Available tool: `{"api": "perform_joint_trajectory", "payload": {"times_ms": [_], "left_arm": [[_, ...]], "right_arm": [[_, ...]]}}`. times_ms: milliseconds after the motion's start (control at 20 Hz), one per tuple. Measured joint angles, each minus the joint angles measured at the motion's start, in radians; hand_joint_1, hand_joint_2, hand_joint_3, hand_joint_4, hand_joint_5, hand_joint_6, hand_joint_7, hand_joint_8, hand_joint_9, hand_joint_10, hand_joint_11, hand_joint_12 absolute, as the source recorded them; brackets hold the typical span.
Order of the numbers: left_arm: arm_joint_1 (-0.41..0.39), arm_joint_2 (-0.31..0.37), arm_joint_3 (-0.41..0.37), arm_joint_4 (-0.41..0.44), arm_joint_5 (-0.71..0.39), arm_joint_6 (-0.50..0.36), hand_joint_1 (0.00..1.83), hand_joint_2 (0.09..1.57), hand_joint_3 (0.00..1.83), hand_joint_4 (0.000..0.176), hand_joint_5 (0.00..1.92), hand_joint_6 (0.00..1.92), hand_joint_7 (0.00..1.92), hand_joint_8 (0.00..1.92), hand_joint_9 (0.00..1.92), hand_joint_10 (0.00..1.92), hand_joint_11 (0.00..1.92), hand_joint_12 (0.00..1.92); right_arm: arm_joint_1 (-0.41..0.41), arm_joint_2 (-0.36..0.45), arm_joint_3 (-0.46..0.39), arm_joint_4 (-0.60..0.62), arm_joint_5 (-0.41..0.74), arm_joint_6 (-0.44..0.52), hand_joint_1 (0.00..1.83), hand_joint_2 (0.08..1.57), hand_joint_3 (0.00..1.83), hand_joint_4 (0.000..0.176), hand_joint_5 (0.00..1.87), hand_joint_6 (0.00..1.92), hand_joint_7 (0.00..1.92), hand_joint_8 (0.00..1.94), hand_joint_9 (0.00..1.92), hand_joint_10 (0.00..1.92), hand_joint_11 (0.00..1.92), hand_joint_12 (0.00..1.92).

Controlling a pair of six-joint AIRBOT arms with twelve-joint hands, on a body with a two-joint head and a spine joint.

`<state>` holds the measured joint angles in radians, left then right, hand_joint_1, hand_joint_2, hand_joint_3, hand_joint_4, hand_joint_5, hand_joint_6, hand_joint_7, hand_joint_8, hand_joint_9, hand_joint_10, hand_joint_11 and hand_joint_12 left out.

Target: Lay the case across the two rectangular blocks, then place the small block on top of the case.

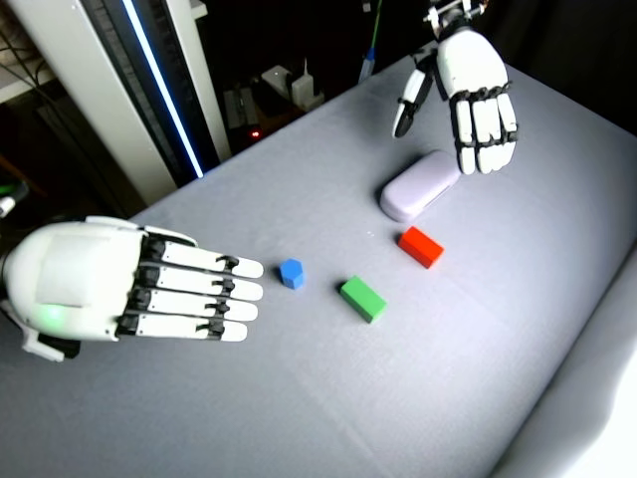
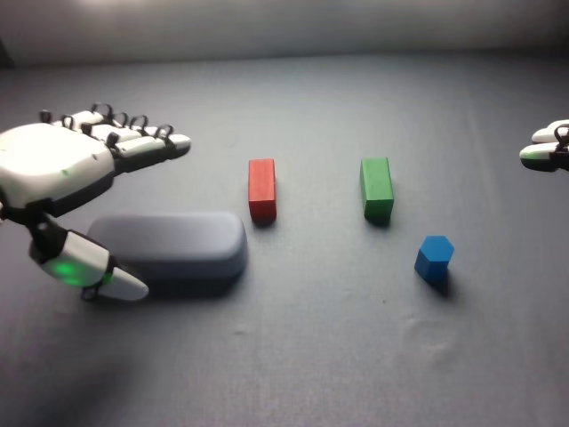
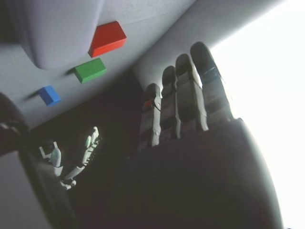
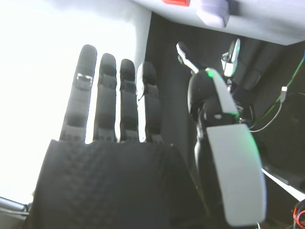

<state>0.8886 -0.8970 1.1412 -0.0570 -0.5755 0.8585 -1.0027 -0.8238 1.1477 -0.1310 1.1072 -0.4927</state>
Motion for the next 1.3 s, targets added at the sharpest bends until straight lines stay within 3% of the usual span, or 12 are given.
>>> {"api": "perform_joint_trajectory", "payload": {"times_ms": [50, 400, 500, 650, 700, 750, 800, 850, 900, 950, 1250, 1300], "left_arm": [[-0.011, -0.018, 0.018, 0.011, 0.028, 0.000, 0.84, 0.78, 0.00, 0.092, 0.14, 0.00, 0.17, 0.00, 0.23, 0.00, 0.00, 0.76], [-0.053, -0.098, 0.094, 0.019, 0.180, 0.024, 0.85, 0.81, 0.00, 0.063, 0.18, 0.00, 0.25, 0.01, 0.30, 0.01, 0.00, 0.83], [-0.063, -0.110, 0.103, 0.002, 0.200, 0.073, 0.86, 0.82, 0.00, 0.086, 0.18, 0.00, 0.30, 0.00, 0.34, 0.01, 0.01, 0.94], [-0.064, -0.126, 0.108, -0.014, 0.232, 0.099, 0.94, 0.82, 0.00, 0.046, 0.29, 0.00, 0.48, 0.01, 0.53, 0.03, 0.21, 1.03], [-0.064, -0.130, 0.114, -0.018, 0.236, 0.102, 0.95, 0.88, 0.00, 0.000, 0.40, 0.01, 0.61, 0.02, 0.72, 0.07, 0.36, 1.14], [-0.064, -0.130, 0.118, -0.030, 0.234, 0.106, 1.07, 0.99, 0.01, 0.000, 0.71, 0.03, 0.86, 0.06, 0.95, 0.17, 0.53, 1.26], [-0.066, -0.133, 0.124, -0.034, 0.221, 0.106, 1.21, 1.07, 0.01, 0.000, 0.93, 0.67, 1.05, 0.77, 1.10, 0.24, 0.74, 1.17], [-0.072, -0.136, 0.130, -0.042, 0.215, 0.109, 1.24, 1.10, 0.00, 0.000, 0.96, 0.85, 1.04, 0.98, 1.19, 0.31, 0.83, 1.19], [-0.072, -0.136, 0.130, -0.042, 0.208, 0.111, 1.35, 1.08, 0.01, 0.000, 0.97, 0.83, 1.05, 0.88, 1.04, 1.01, 0.85, 1.18], [-0.072, -0.136, 0.130, -0.053, 0.202, 0.111, 1.38, 1.09, 0.00, 0.000, 0.96, 0.79, 1.05, 0.86, 1.02, 1.18, 0.86, 1.28], [-0.067, -0.089, 0.051, -0.042, 0.145, 0.093, 1.40, 1.05, 0.00, 0.000, 1.03, 0.68, 1.17, 0.67, 1.07, 1.11, 0.88, 1.18], [-0.067, -0.074, 0.037, -0.023, 0.107, 0.070, 1.30, 1.06, 0.01, 0.000, 1.03, 0.74, 1.15, 0.84, 1.05, 0.82, 0.86, 1.20]], "right_arm": [[0.000, 0.000, 0.000, -0.001, -0.002, 0.000, 0.65, 1.31, 0.00, 0.000, 0.41, 0.00, 0.34, 0.00, 0.36, 0.00, 0.16, 0.65], [0.000, 0.000, 0.000, -0.003, -0.006, 0.004, 0.71, 1.31, 0.00, 0.000, 0.43, 0.00, 0.36, 0.00, 0.38, 0.00, 0.16, 0.74], [0.000, 0.000, 0.000, -0.003, -0.006, 0.005, 0.72, 1.31, 0.00, 0.000, 0.42, 0.00, 0.35, 0.00, 0.37, 0.00, 0.14, 0.74], [0.000, 0.000, 0.000, -0.003, -0.009, 0.006, 0.67, 1.32, 0.00, 0.000, 0.42, 0.00, 0.35, 0.00, 0.38, 0.00, 0.16, 0.75], [0.000, 0.000, 0.000, -0.004, -0.009, 0.007, 0.68, 1.31, 0.00, 0.000, 0.42, 0.00, 0.36, 0.00, 0.39, 0.00, 0.16, 0.76], [0.000, 0.000, 0.000, -0.005, -0.008, 0.008, 0.68, 1.32, 0.00, 0.000, 0.42, 0.00, 0.36, 0.00, 0.39, 0.01, 0.17, 0.76], [0.000, 0.000, 0.000, -0.005, -0.008, 0.008, 0.70, 1.32, 0.00, 0.000, 0.43, 0.00, 0.36, 0.00, 0.40, 0.01, 0.17, 0.77], [0.000, -0.001, 0.000, -0.005, -0.011, 0.008, 0.70, 1.33, 0.00, 0.000, 0.43, 0.00, 0.36, 0.00, 0.40, 0.01, 0.18, 0.77], [0.000, -0.002, 0.000, -0.005, -0.009, 0.009, 0.70, 1.32, 0.00, 0.000, 0.43, 0.00, 0.37, 0.00, 0.41, 0.01, 0.18, 0.78], [0.000, -0.002, 0.000, -0.008, -0.012, 0.009, 0.71, 1.32, 0.00, 0.000, 0.43, 0.00, 0.37, 0.00, 0.41, 0.01, 0.19, 0.79], [0.000, -0.004, 0.000, -0.011, -0.013, 0.010, 0.84, 1.31, 0.00, 0.000, 0.44, 0.00, 0.37, 0.00, 0.42, 0.00, 0.16, 0.85], [0.000, -0.004, 0.000, -0.010, -0.014, 0.010, 0.83, 1.31, 0.00, 0.000, 0.43, 0.00, 0.36, 0.00, 0.41, 0.00, 0.15, 0.85]]}}
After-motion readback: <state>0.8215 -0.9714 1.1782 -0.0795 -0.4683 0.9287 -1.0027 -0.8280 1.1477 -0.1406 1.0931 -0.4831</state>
